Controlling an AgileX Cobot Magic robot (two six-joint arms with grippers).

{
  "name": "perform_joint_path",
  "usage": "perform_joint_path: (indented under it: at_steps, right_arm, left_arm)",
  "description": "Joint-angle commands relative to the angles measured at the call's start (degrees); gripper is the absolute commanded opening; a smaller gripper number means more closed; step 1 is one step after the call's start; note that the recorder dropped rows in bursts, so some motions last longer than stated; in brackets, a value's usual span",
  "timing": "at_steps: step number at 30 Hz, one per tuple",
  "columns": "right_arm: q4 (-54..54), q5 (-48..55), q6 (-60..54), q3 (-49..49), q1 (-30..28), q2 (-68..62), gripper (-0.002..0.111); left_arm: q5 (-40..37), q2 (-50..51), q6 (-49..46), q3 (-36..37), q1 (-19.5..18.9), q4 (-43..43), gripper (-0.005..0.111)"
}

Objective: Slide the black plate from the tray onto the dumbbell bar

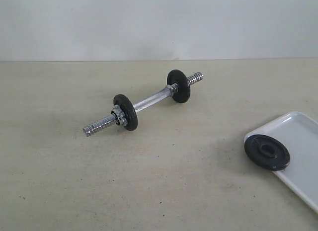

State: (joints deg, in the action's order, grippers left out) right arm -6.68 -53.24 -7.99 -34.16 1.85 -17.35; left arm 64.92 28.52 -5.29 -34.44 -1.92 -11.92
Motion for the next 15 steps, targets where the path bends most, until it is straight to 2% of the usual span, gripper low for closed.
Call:
perform_joint_path:
  at_steps: [1,5,10,12,15]
  right_arm:
    - [0.8,10.1,1.5,-5.8,0.0,-5.5,0.001]
    - [1.2,30.8,1.0,-13.9,0.0,-12.2,0.001]
    - [2.9,54.6,-4.3,-20.4,0.0,-20.3,0.001]
    - [2.9,64.0,-8.6,-21.1,0.0,-23.8,0.001]
    - [2.9,73.7,-10.7,-21.1,0.0,-28.5,0.001]
  left_arm:
    - [-17.0,5.5,12.9,-10.0,-0.2,1.9,0.004]
    - [-36.5,10.7,18.3,-17.9,-0.2,-6.1,0.004]
    - [-44.7,15.2,23.7,-19.4,-0.2,-12.1,0.004]
    - [-50.0,16.7,27.0,-19.2,-0.2,-12.9,0.004]
    - [-62.3,18.6,32.7,-18.9,-0.2,-12.9,0.004]
